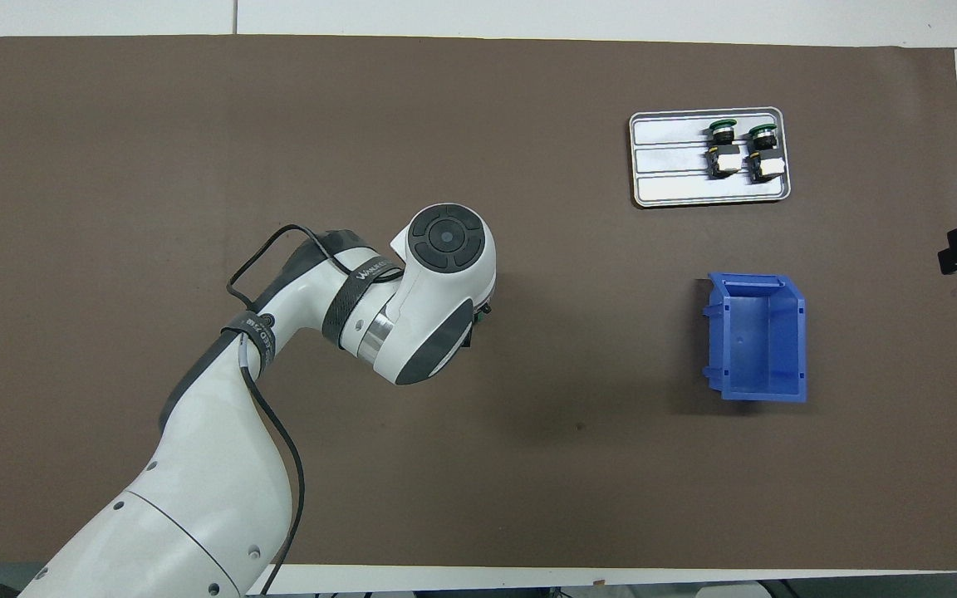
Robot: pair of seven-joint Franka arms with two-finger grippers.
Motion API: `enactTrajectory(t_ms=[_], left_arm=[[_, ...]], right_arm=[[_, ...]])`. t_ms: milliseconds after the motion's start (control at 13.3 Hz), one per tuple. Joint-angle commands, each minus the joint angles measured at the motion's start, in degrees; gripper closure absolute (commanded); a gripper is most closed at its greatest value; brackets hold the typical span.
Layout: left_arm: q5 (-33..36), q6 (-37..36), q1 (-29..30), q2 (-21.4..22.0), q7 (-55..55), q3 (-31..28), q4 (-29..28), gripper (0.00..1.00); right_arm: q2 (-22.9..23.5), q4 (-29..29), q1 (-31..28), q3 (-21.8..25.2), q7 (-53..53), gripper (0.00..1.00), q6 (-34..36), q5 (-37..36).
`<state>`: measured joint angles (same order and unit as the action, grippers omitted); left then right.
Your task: Place and press button with both arms
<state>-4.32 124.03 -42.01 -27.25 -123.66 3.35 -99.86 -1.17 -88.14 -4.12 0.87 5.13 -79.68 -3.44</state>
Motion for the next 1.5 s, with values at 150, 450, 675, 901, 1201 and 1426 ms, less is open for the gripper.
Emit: enactTrajectory(t_ms=[150,450,675,901,1201,1426], left_arm=[[0.3,-1.0,0.1,1.2,-0.2,-1.1,1.2,0.88],[0.1,-2.6,4.1,8.3,3.6,-0.9,-1.3,0.90],[-0.2,-2.7,5.5,12.7,8.9,-0.9,-4.6,0.90],[-3.4,-2.6,8.2,14.9,14.4,-0.7,-8.0,0.90],[-19.6,-2.4,13.9,16.9,26.9,-0.8,-10.0,0.89],[-28.0,0.8,15.3,19.6,37.2,-0.9,-15.6,0.88]], right_arm=[[-0.9,-1.0,-0.4,0.0,0.9,0.02,0.3,0.9],[-0.9,-1.0,-0.3,0.0,0.9,0.02,0.3,0.9],[-0.9,-1.0,-0.3,0.0,0.9,0.02,0.3,0.9],[-0.9,-1.0,-0.4,0.0,0.9,0.02,0.3,0.9],[-0.9,-1.0,-0.3,-0.1,0.9,0.02,0.3,0.9],[-0.9,-1.0,-0.4,0.0,0.9,0.02,0.3,0.9]])
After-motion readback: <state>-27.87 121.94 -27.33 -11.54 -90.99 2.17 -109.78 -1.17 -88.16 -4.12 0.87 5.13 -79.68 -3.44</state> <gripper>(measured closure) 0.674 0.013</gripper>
